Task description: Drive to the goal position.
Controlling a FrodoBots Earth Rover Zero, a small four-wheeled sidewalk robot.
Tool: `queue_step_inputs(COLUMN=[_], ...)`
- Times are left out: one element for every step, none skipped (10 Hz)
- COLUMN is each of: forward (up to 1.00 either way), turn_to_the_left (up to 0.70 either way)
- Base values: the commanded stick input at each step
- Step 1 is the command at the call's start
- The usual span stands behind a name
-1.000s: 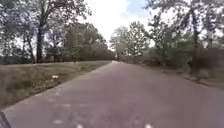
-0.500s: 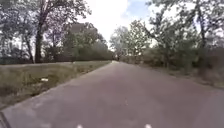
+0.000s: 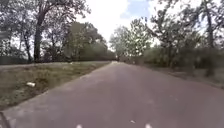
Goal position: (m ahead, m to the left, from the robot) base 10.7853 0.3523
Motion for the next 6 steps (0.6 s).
queue_step_inputs(forward=[1.00,1.00,1.00,1.00,1.00,1.00], turn_to_the_left=[0.00,0.00,0.00,0.00,0.00,0.00])
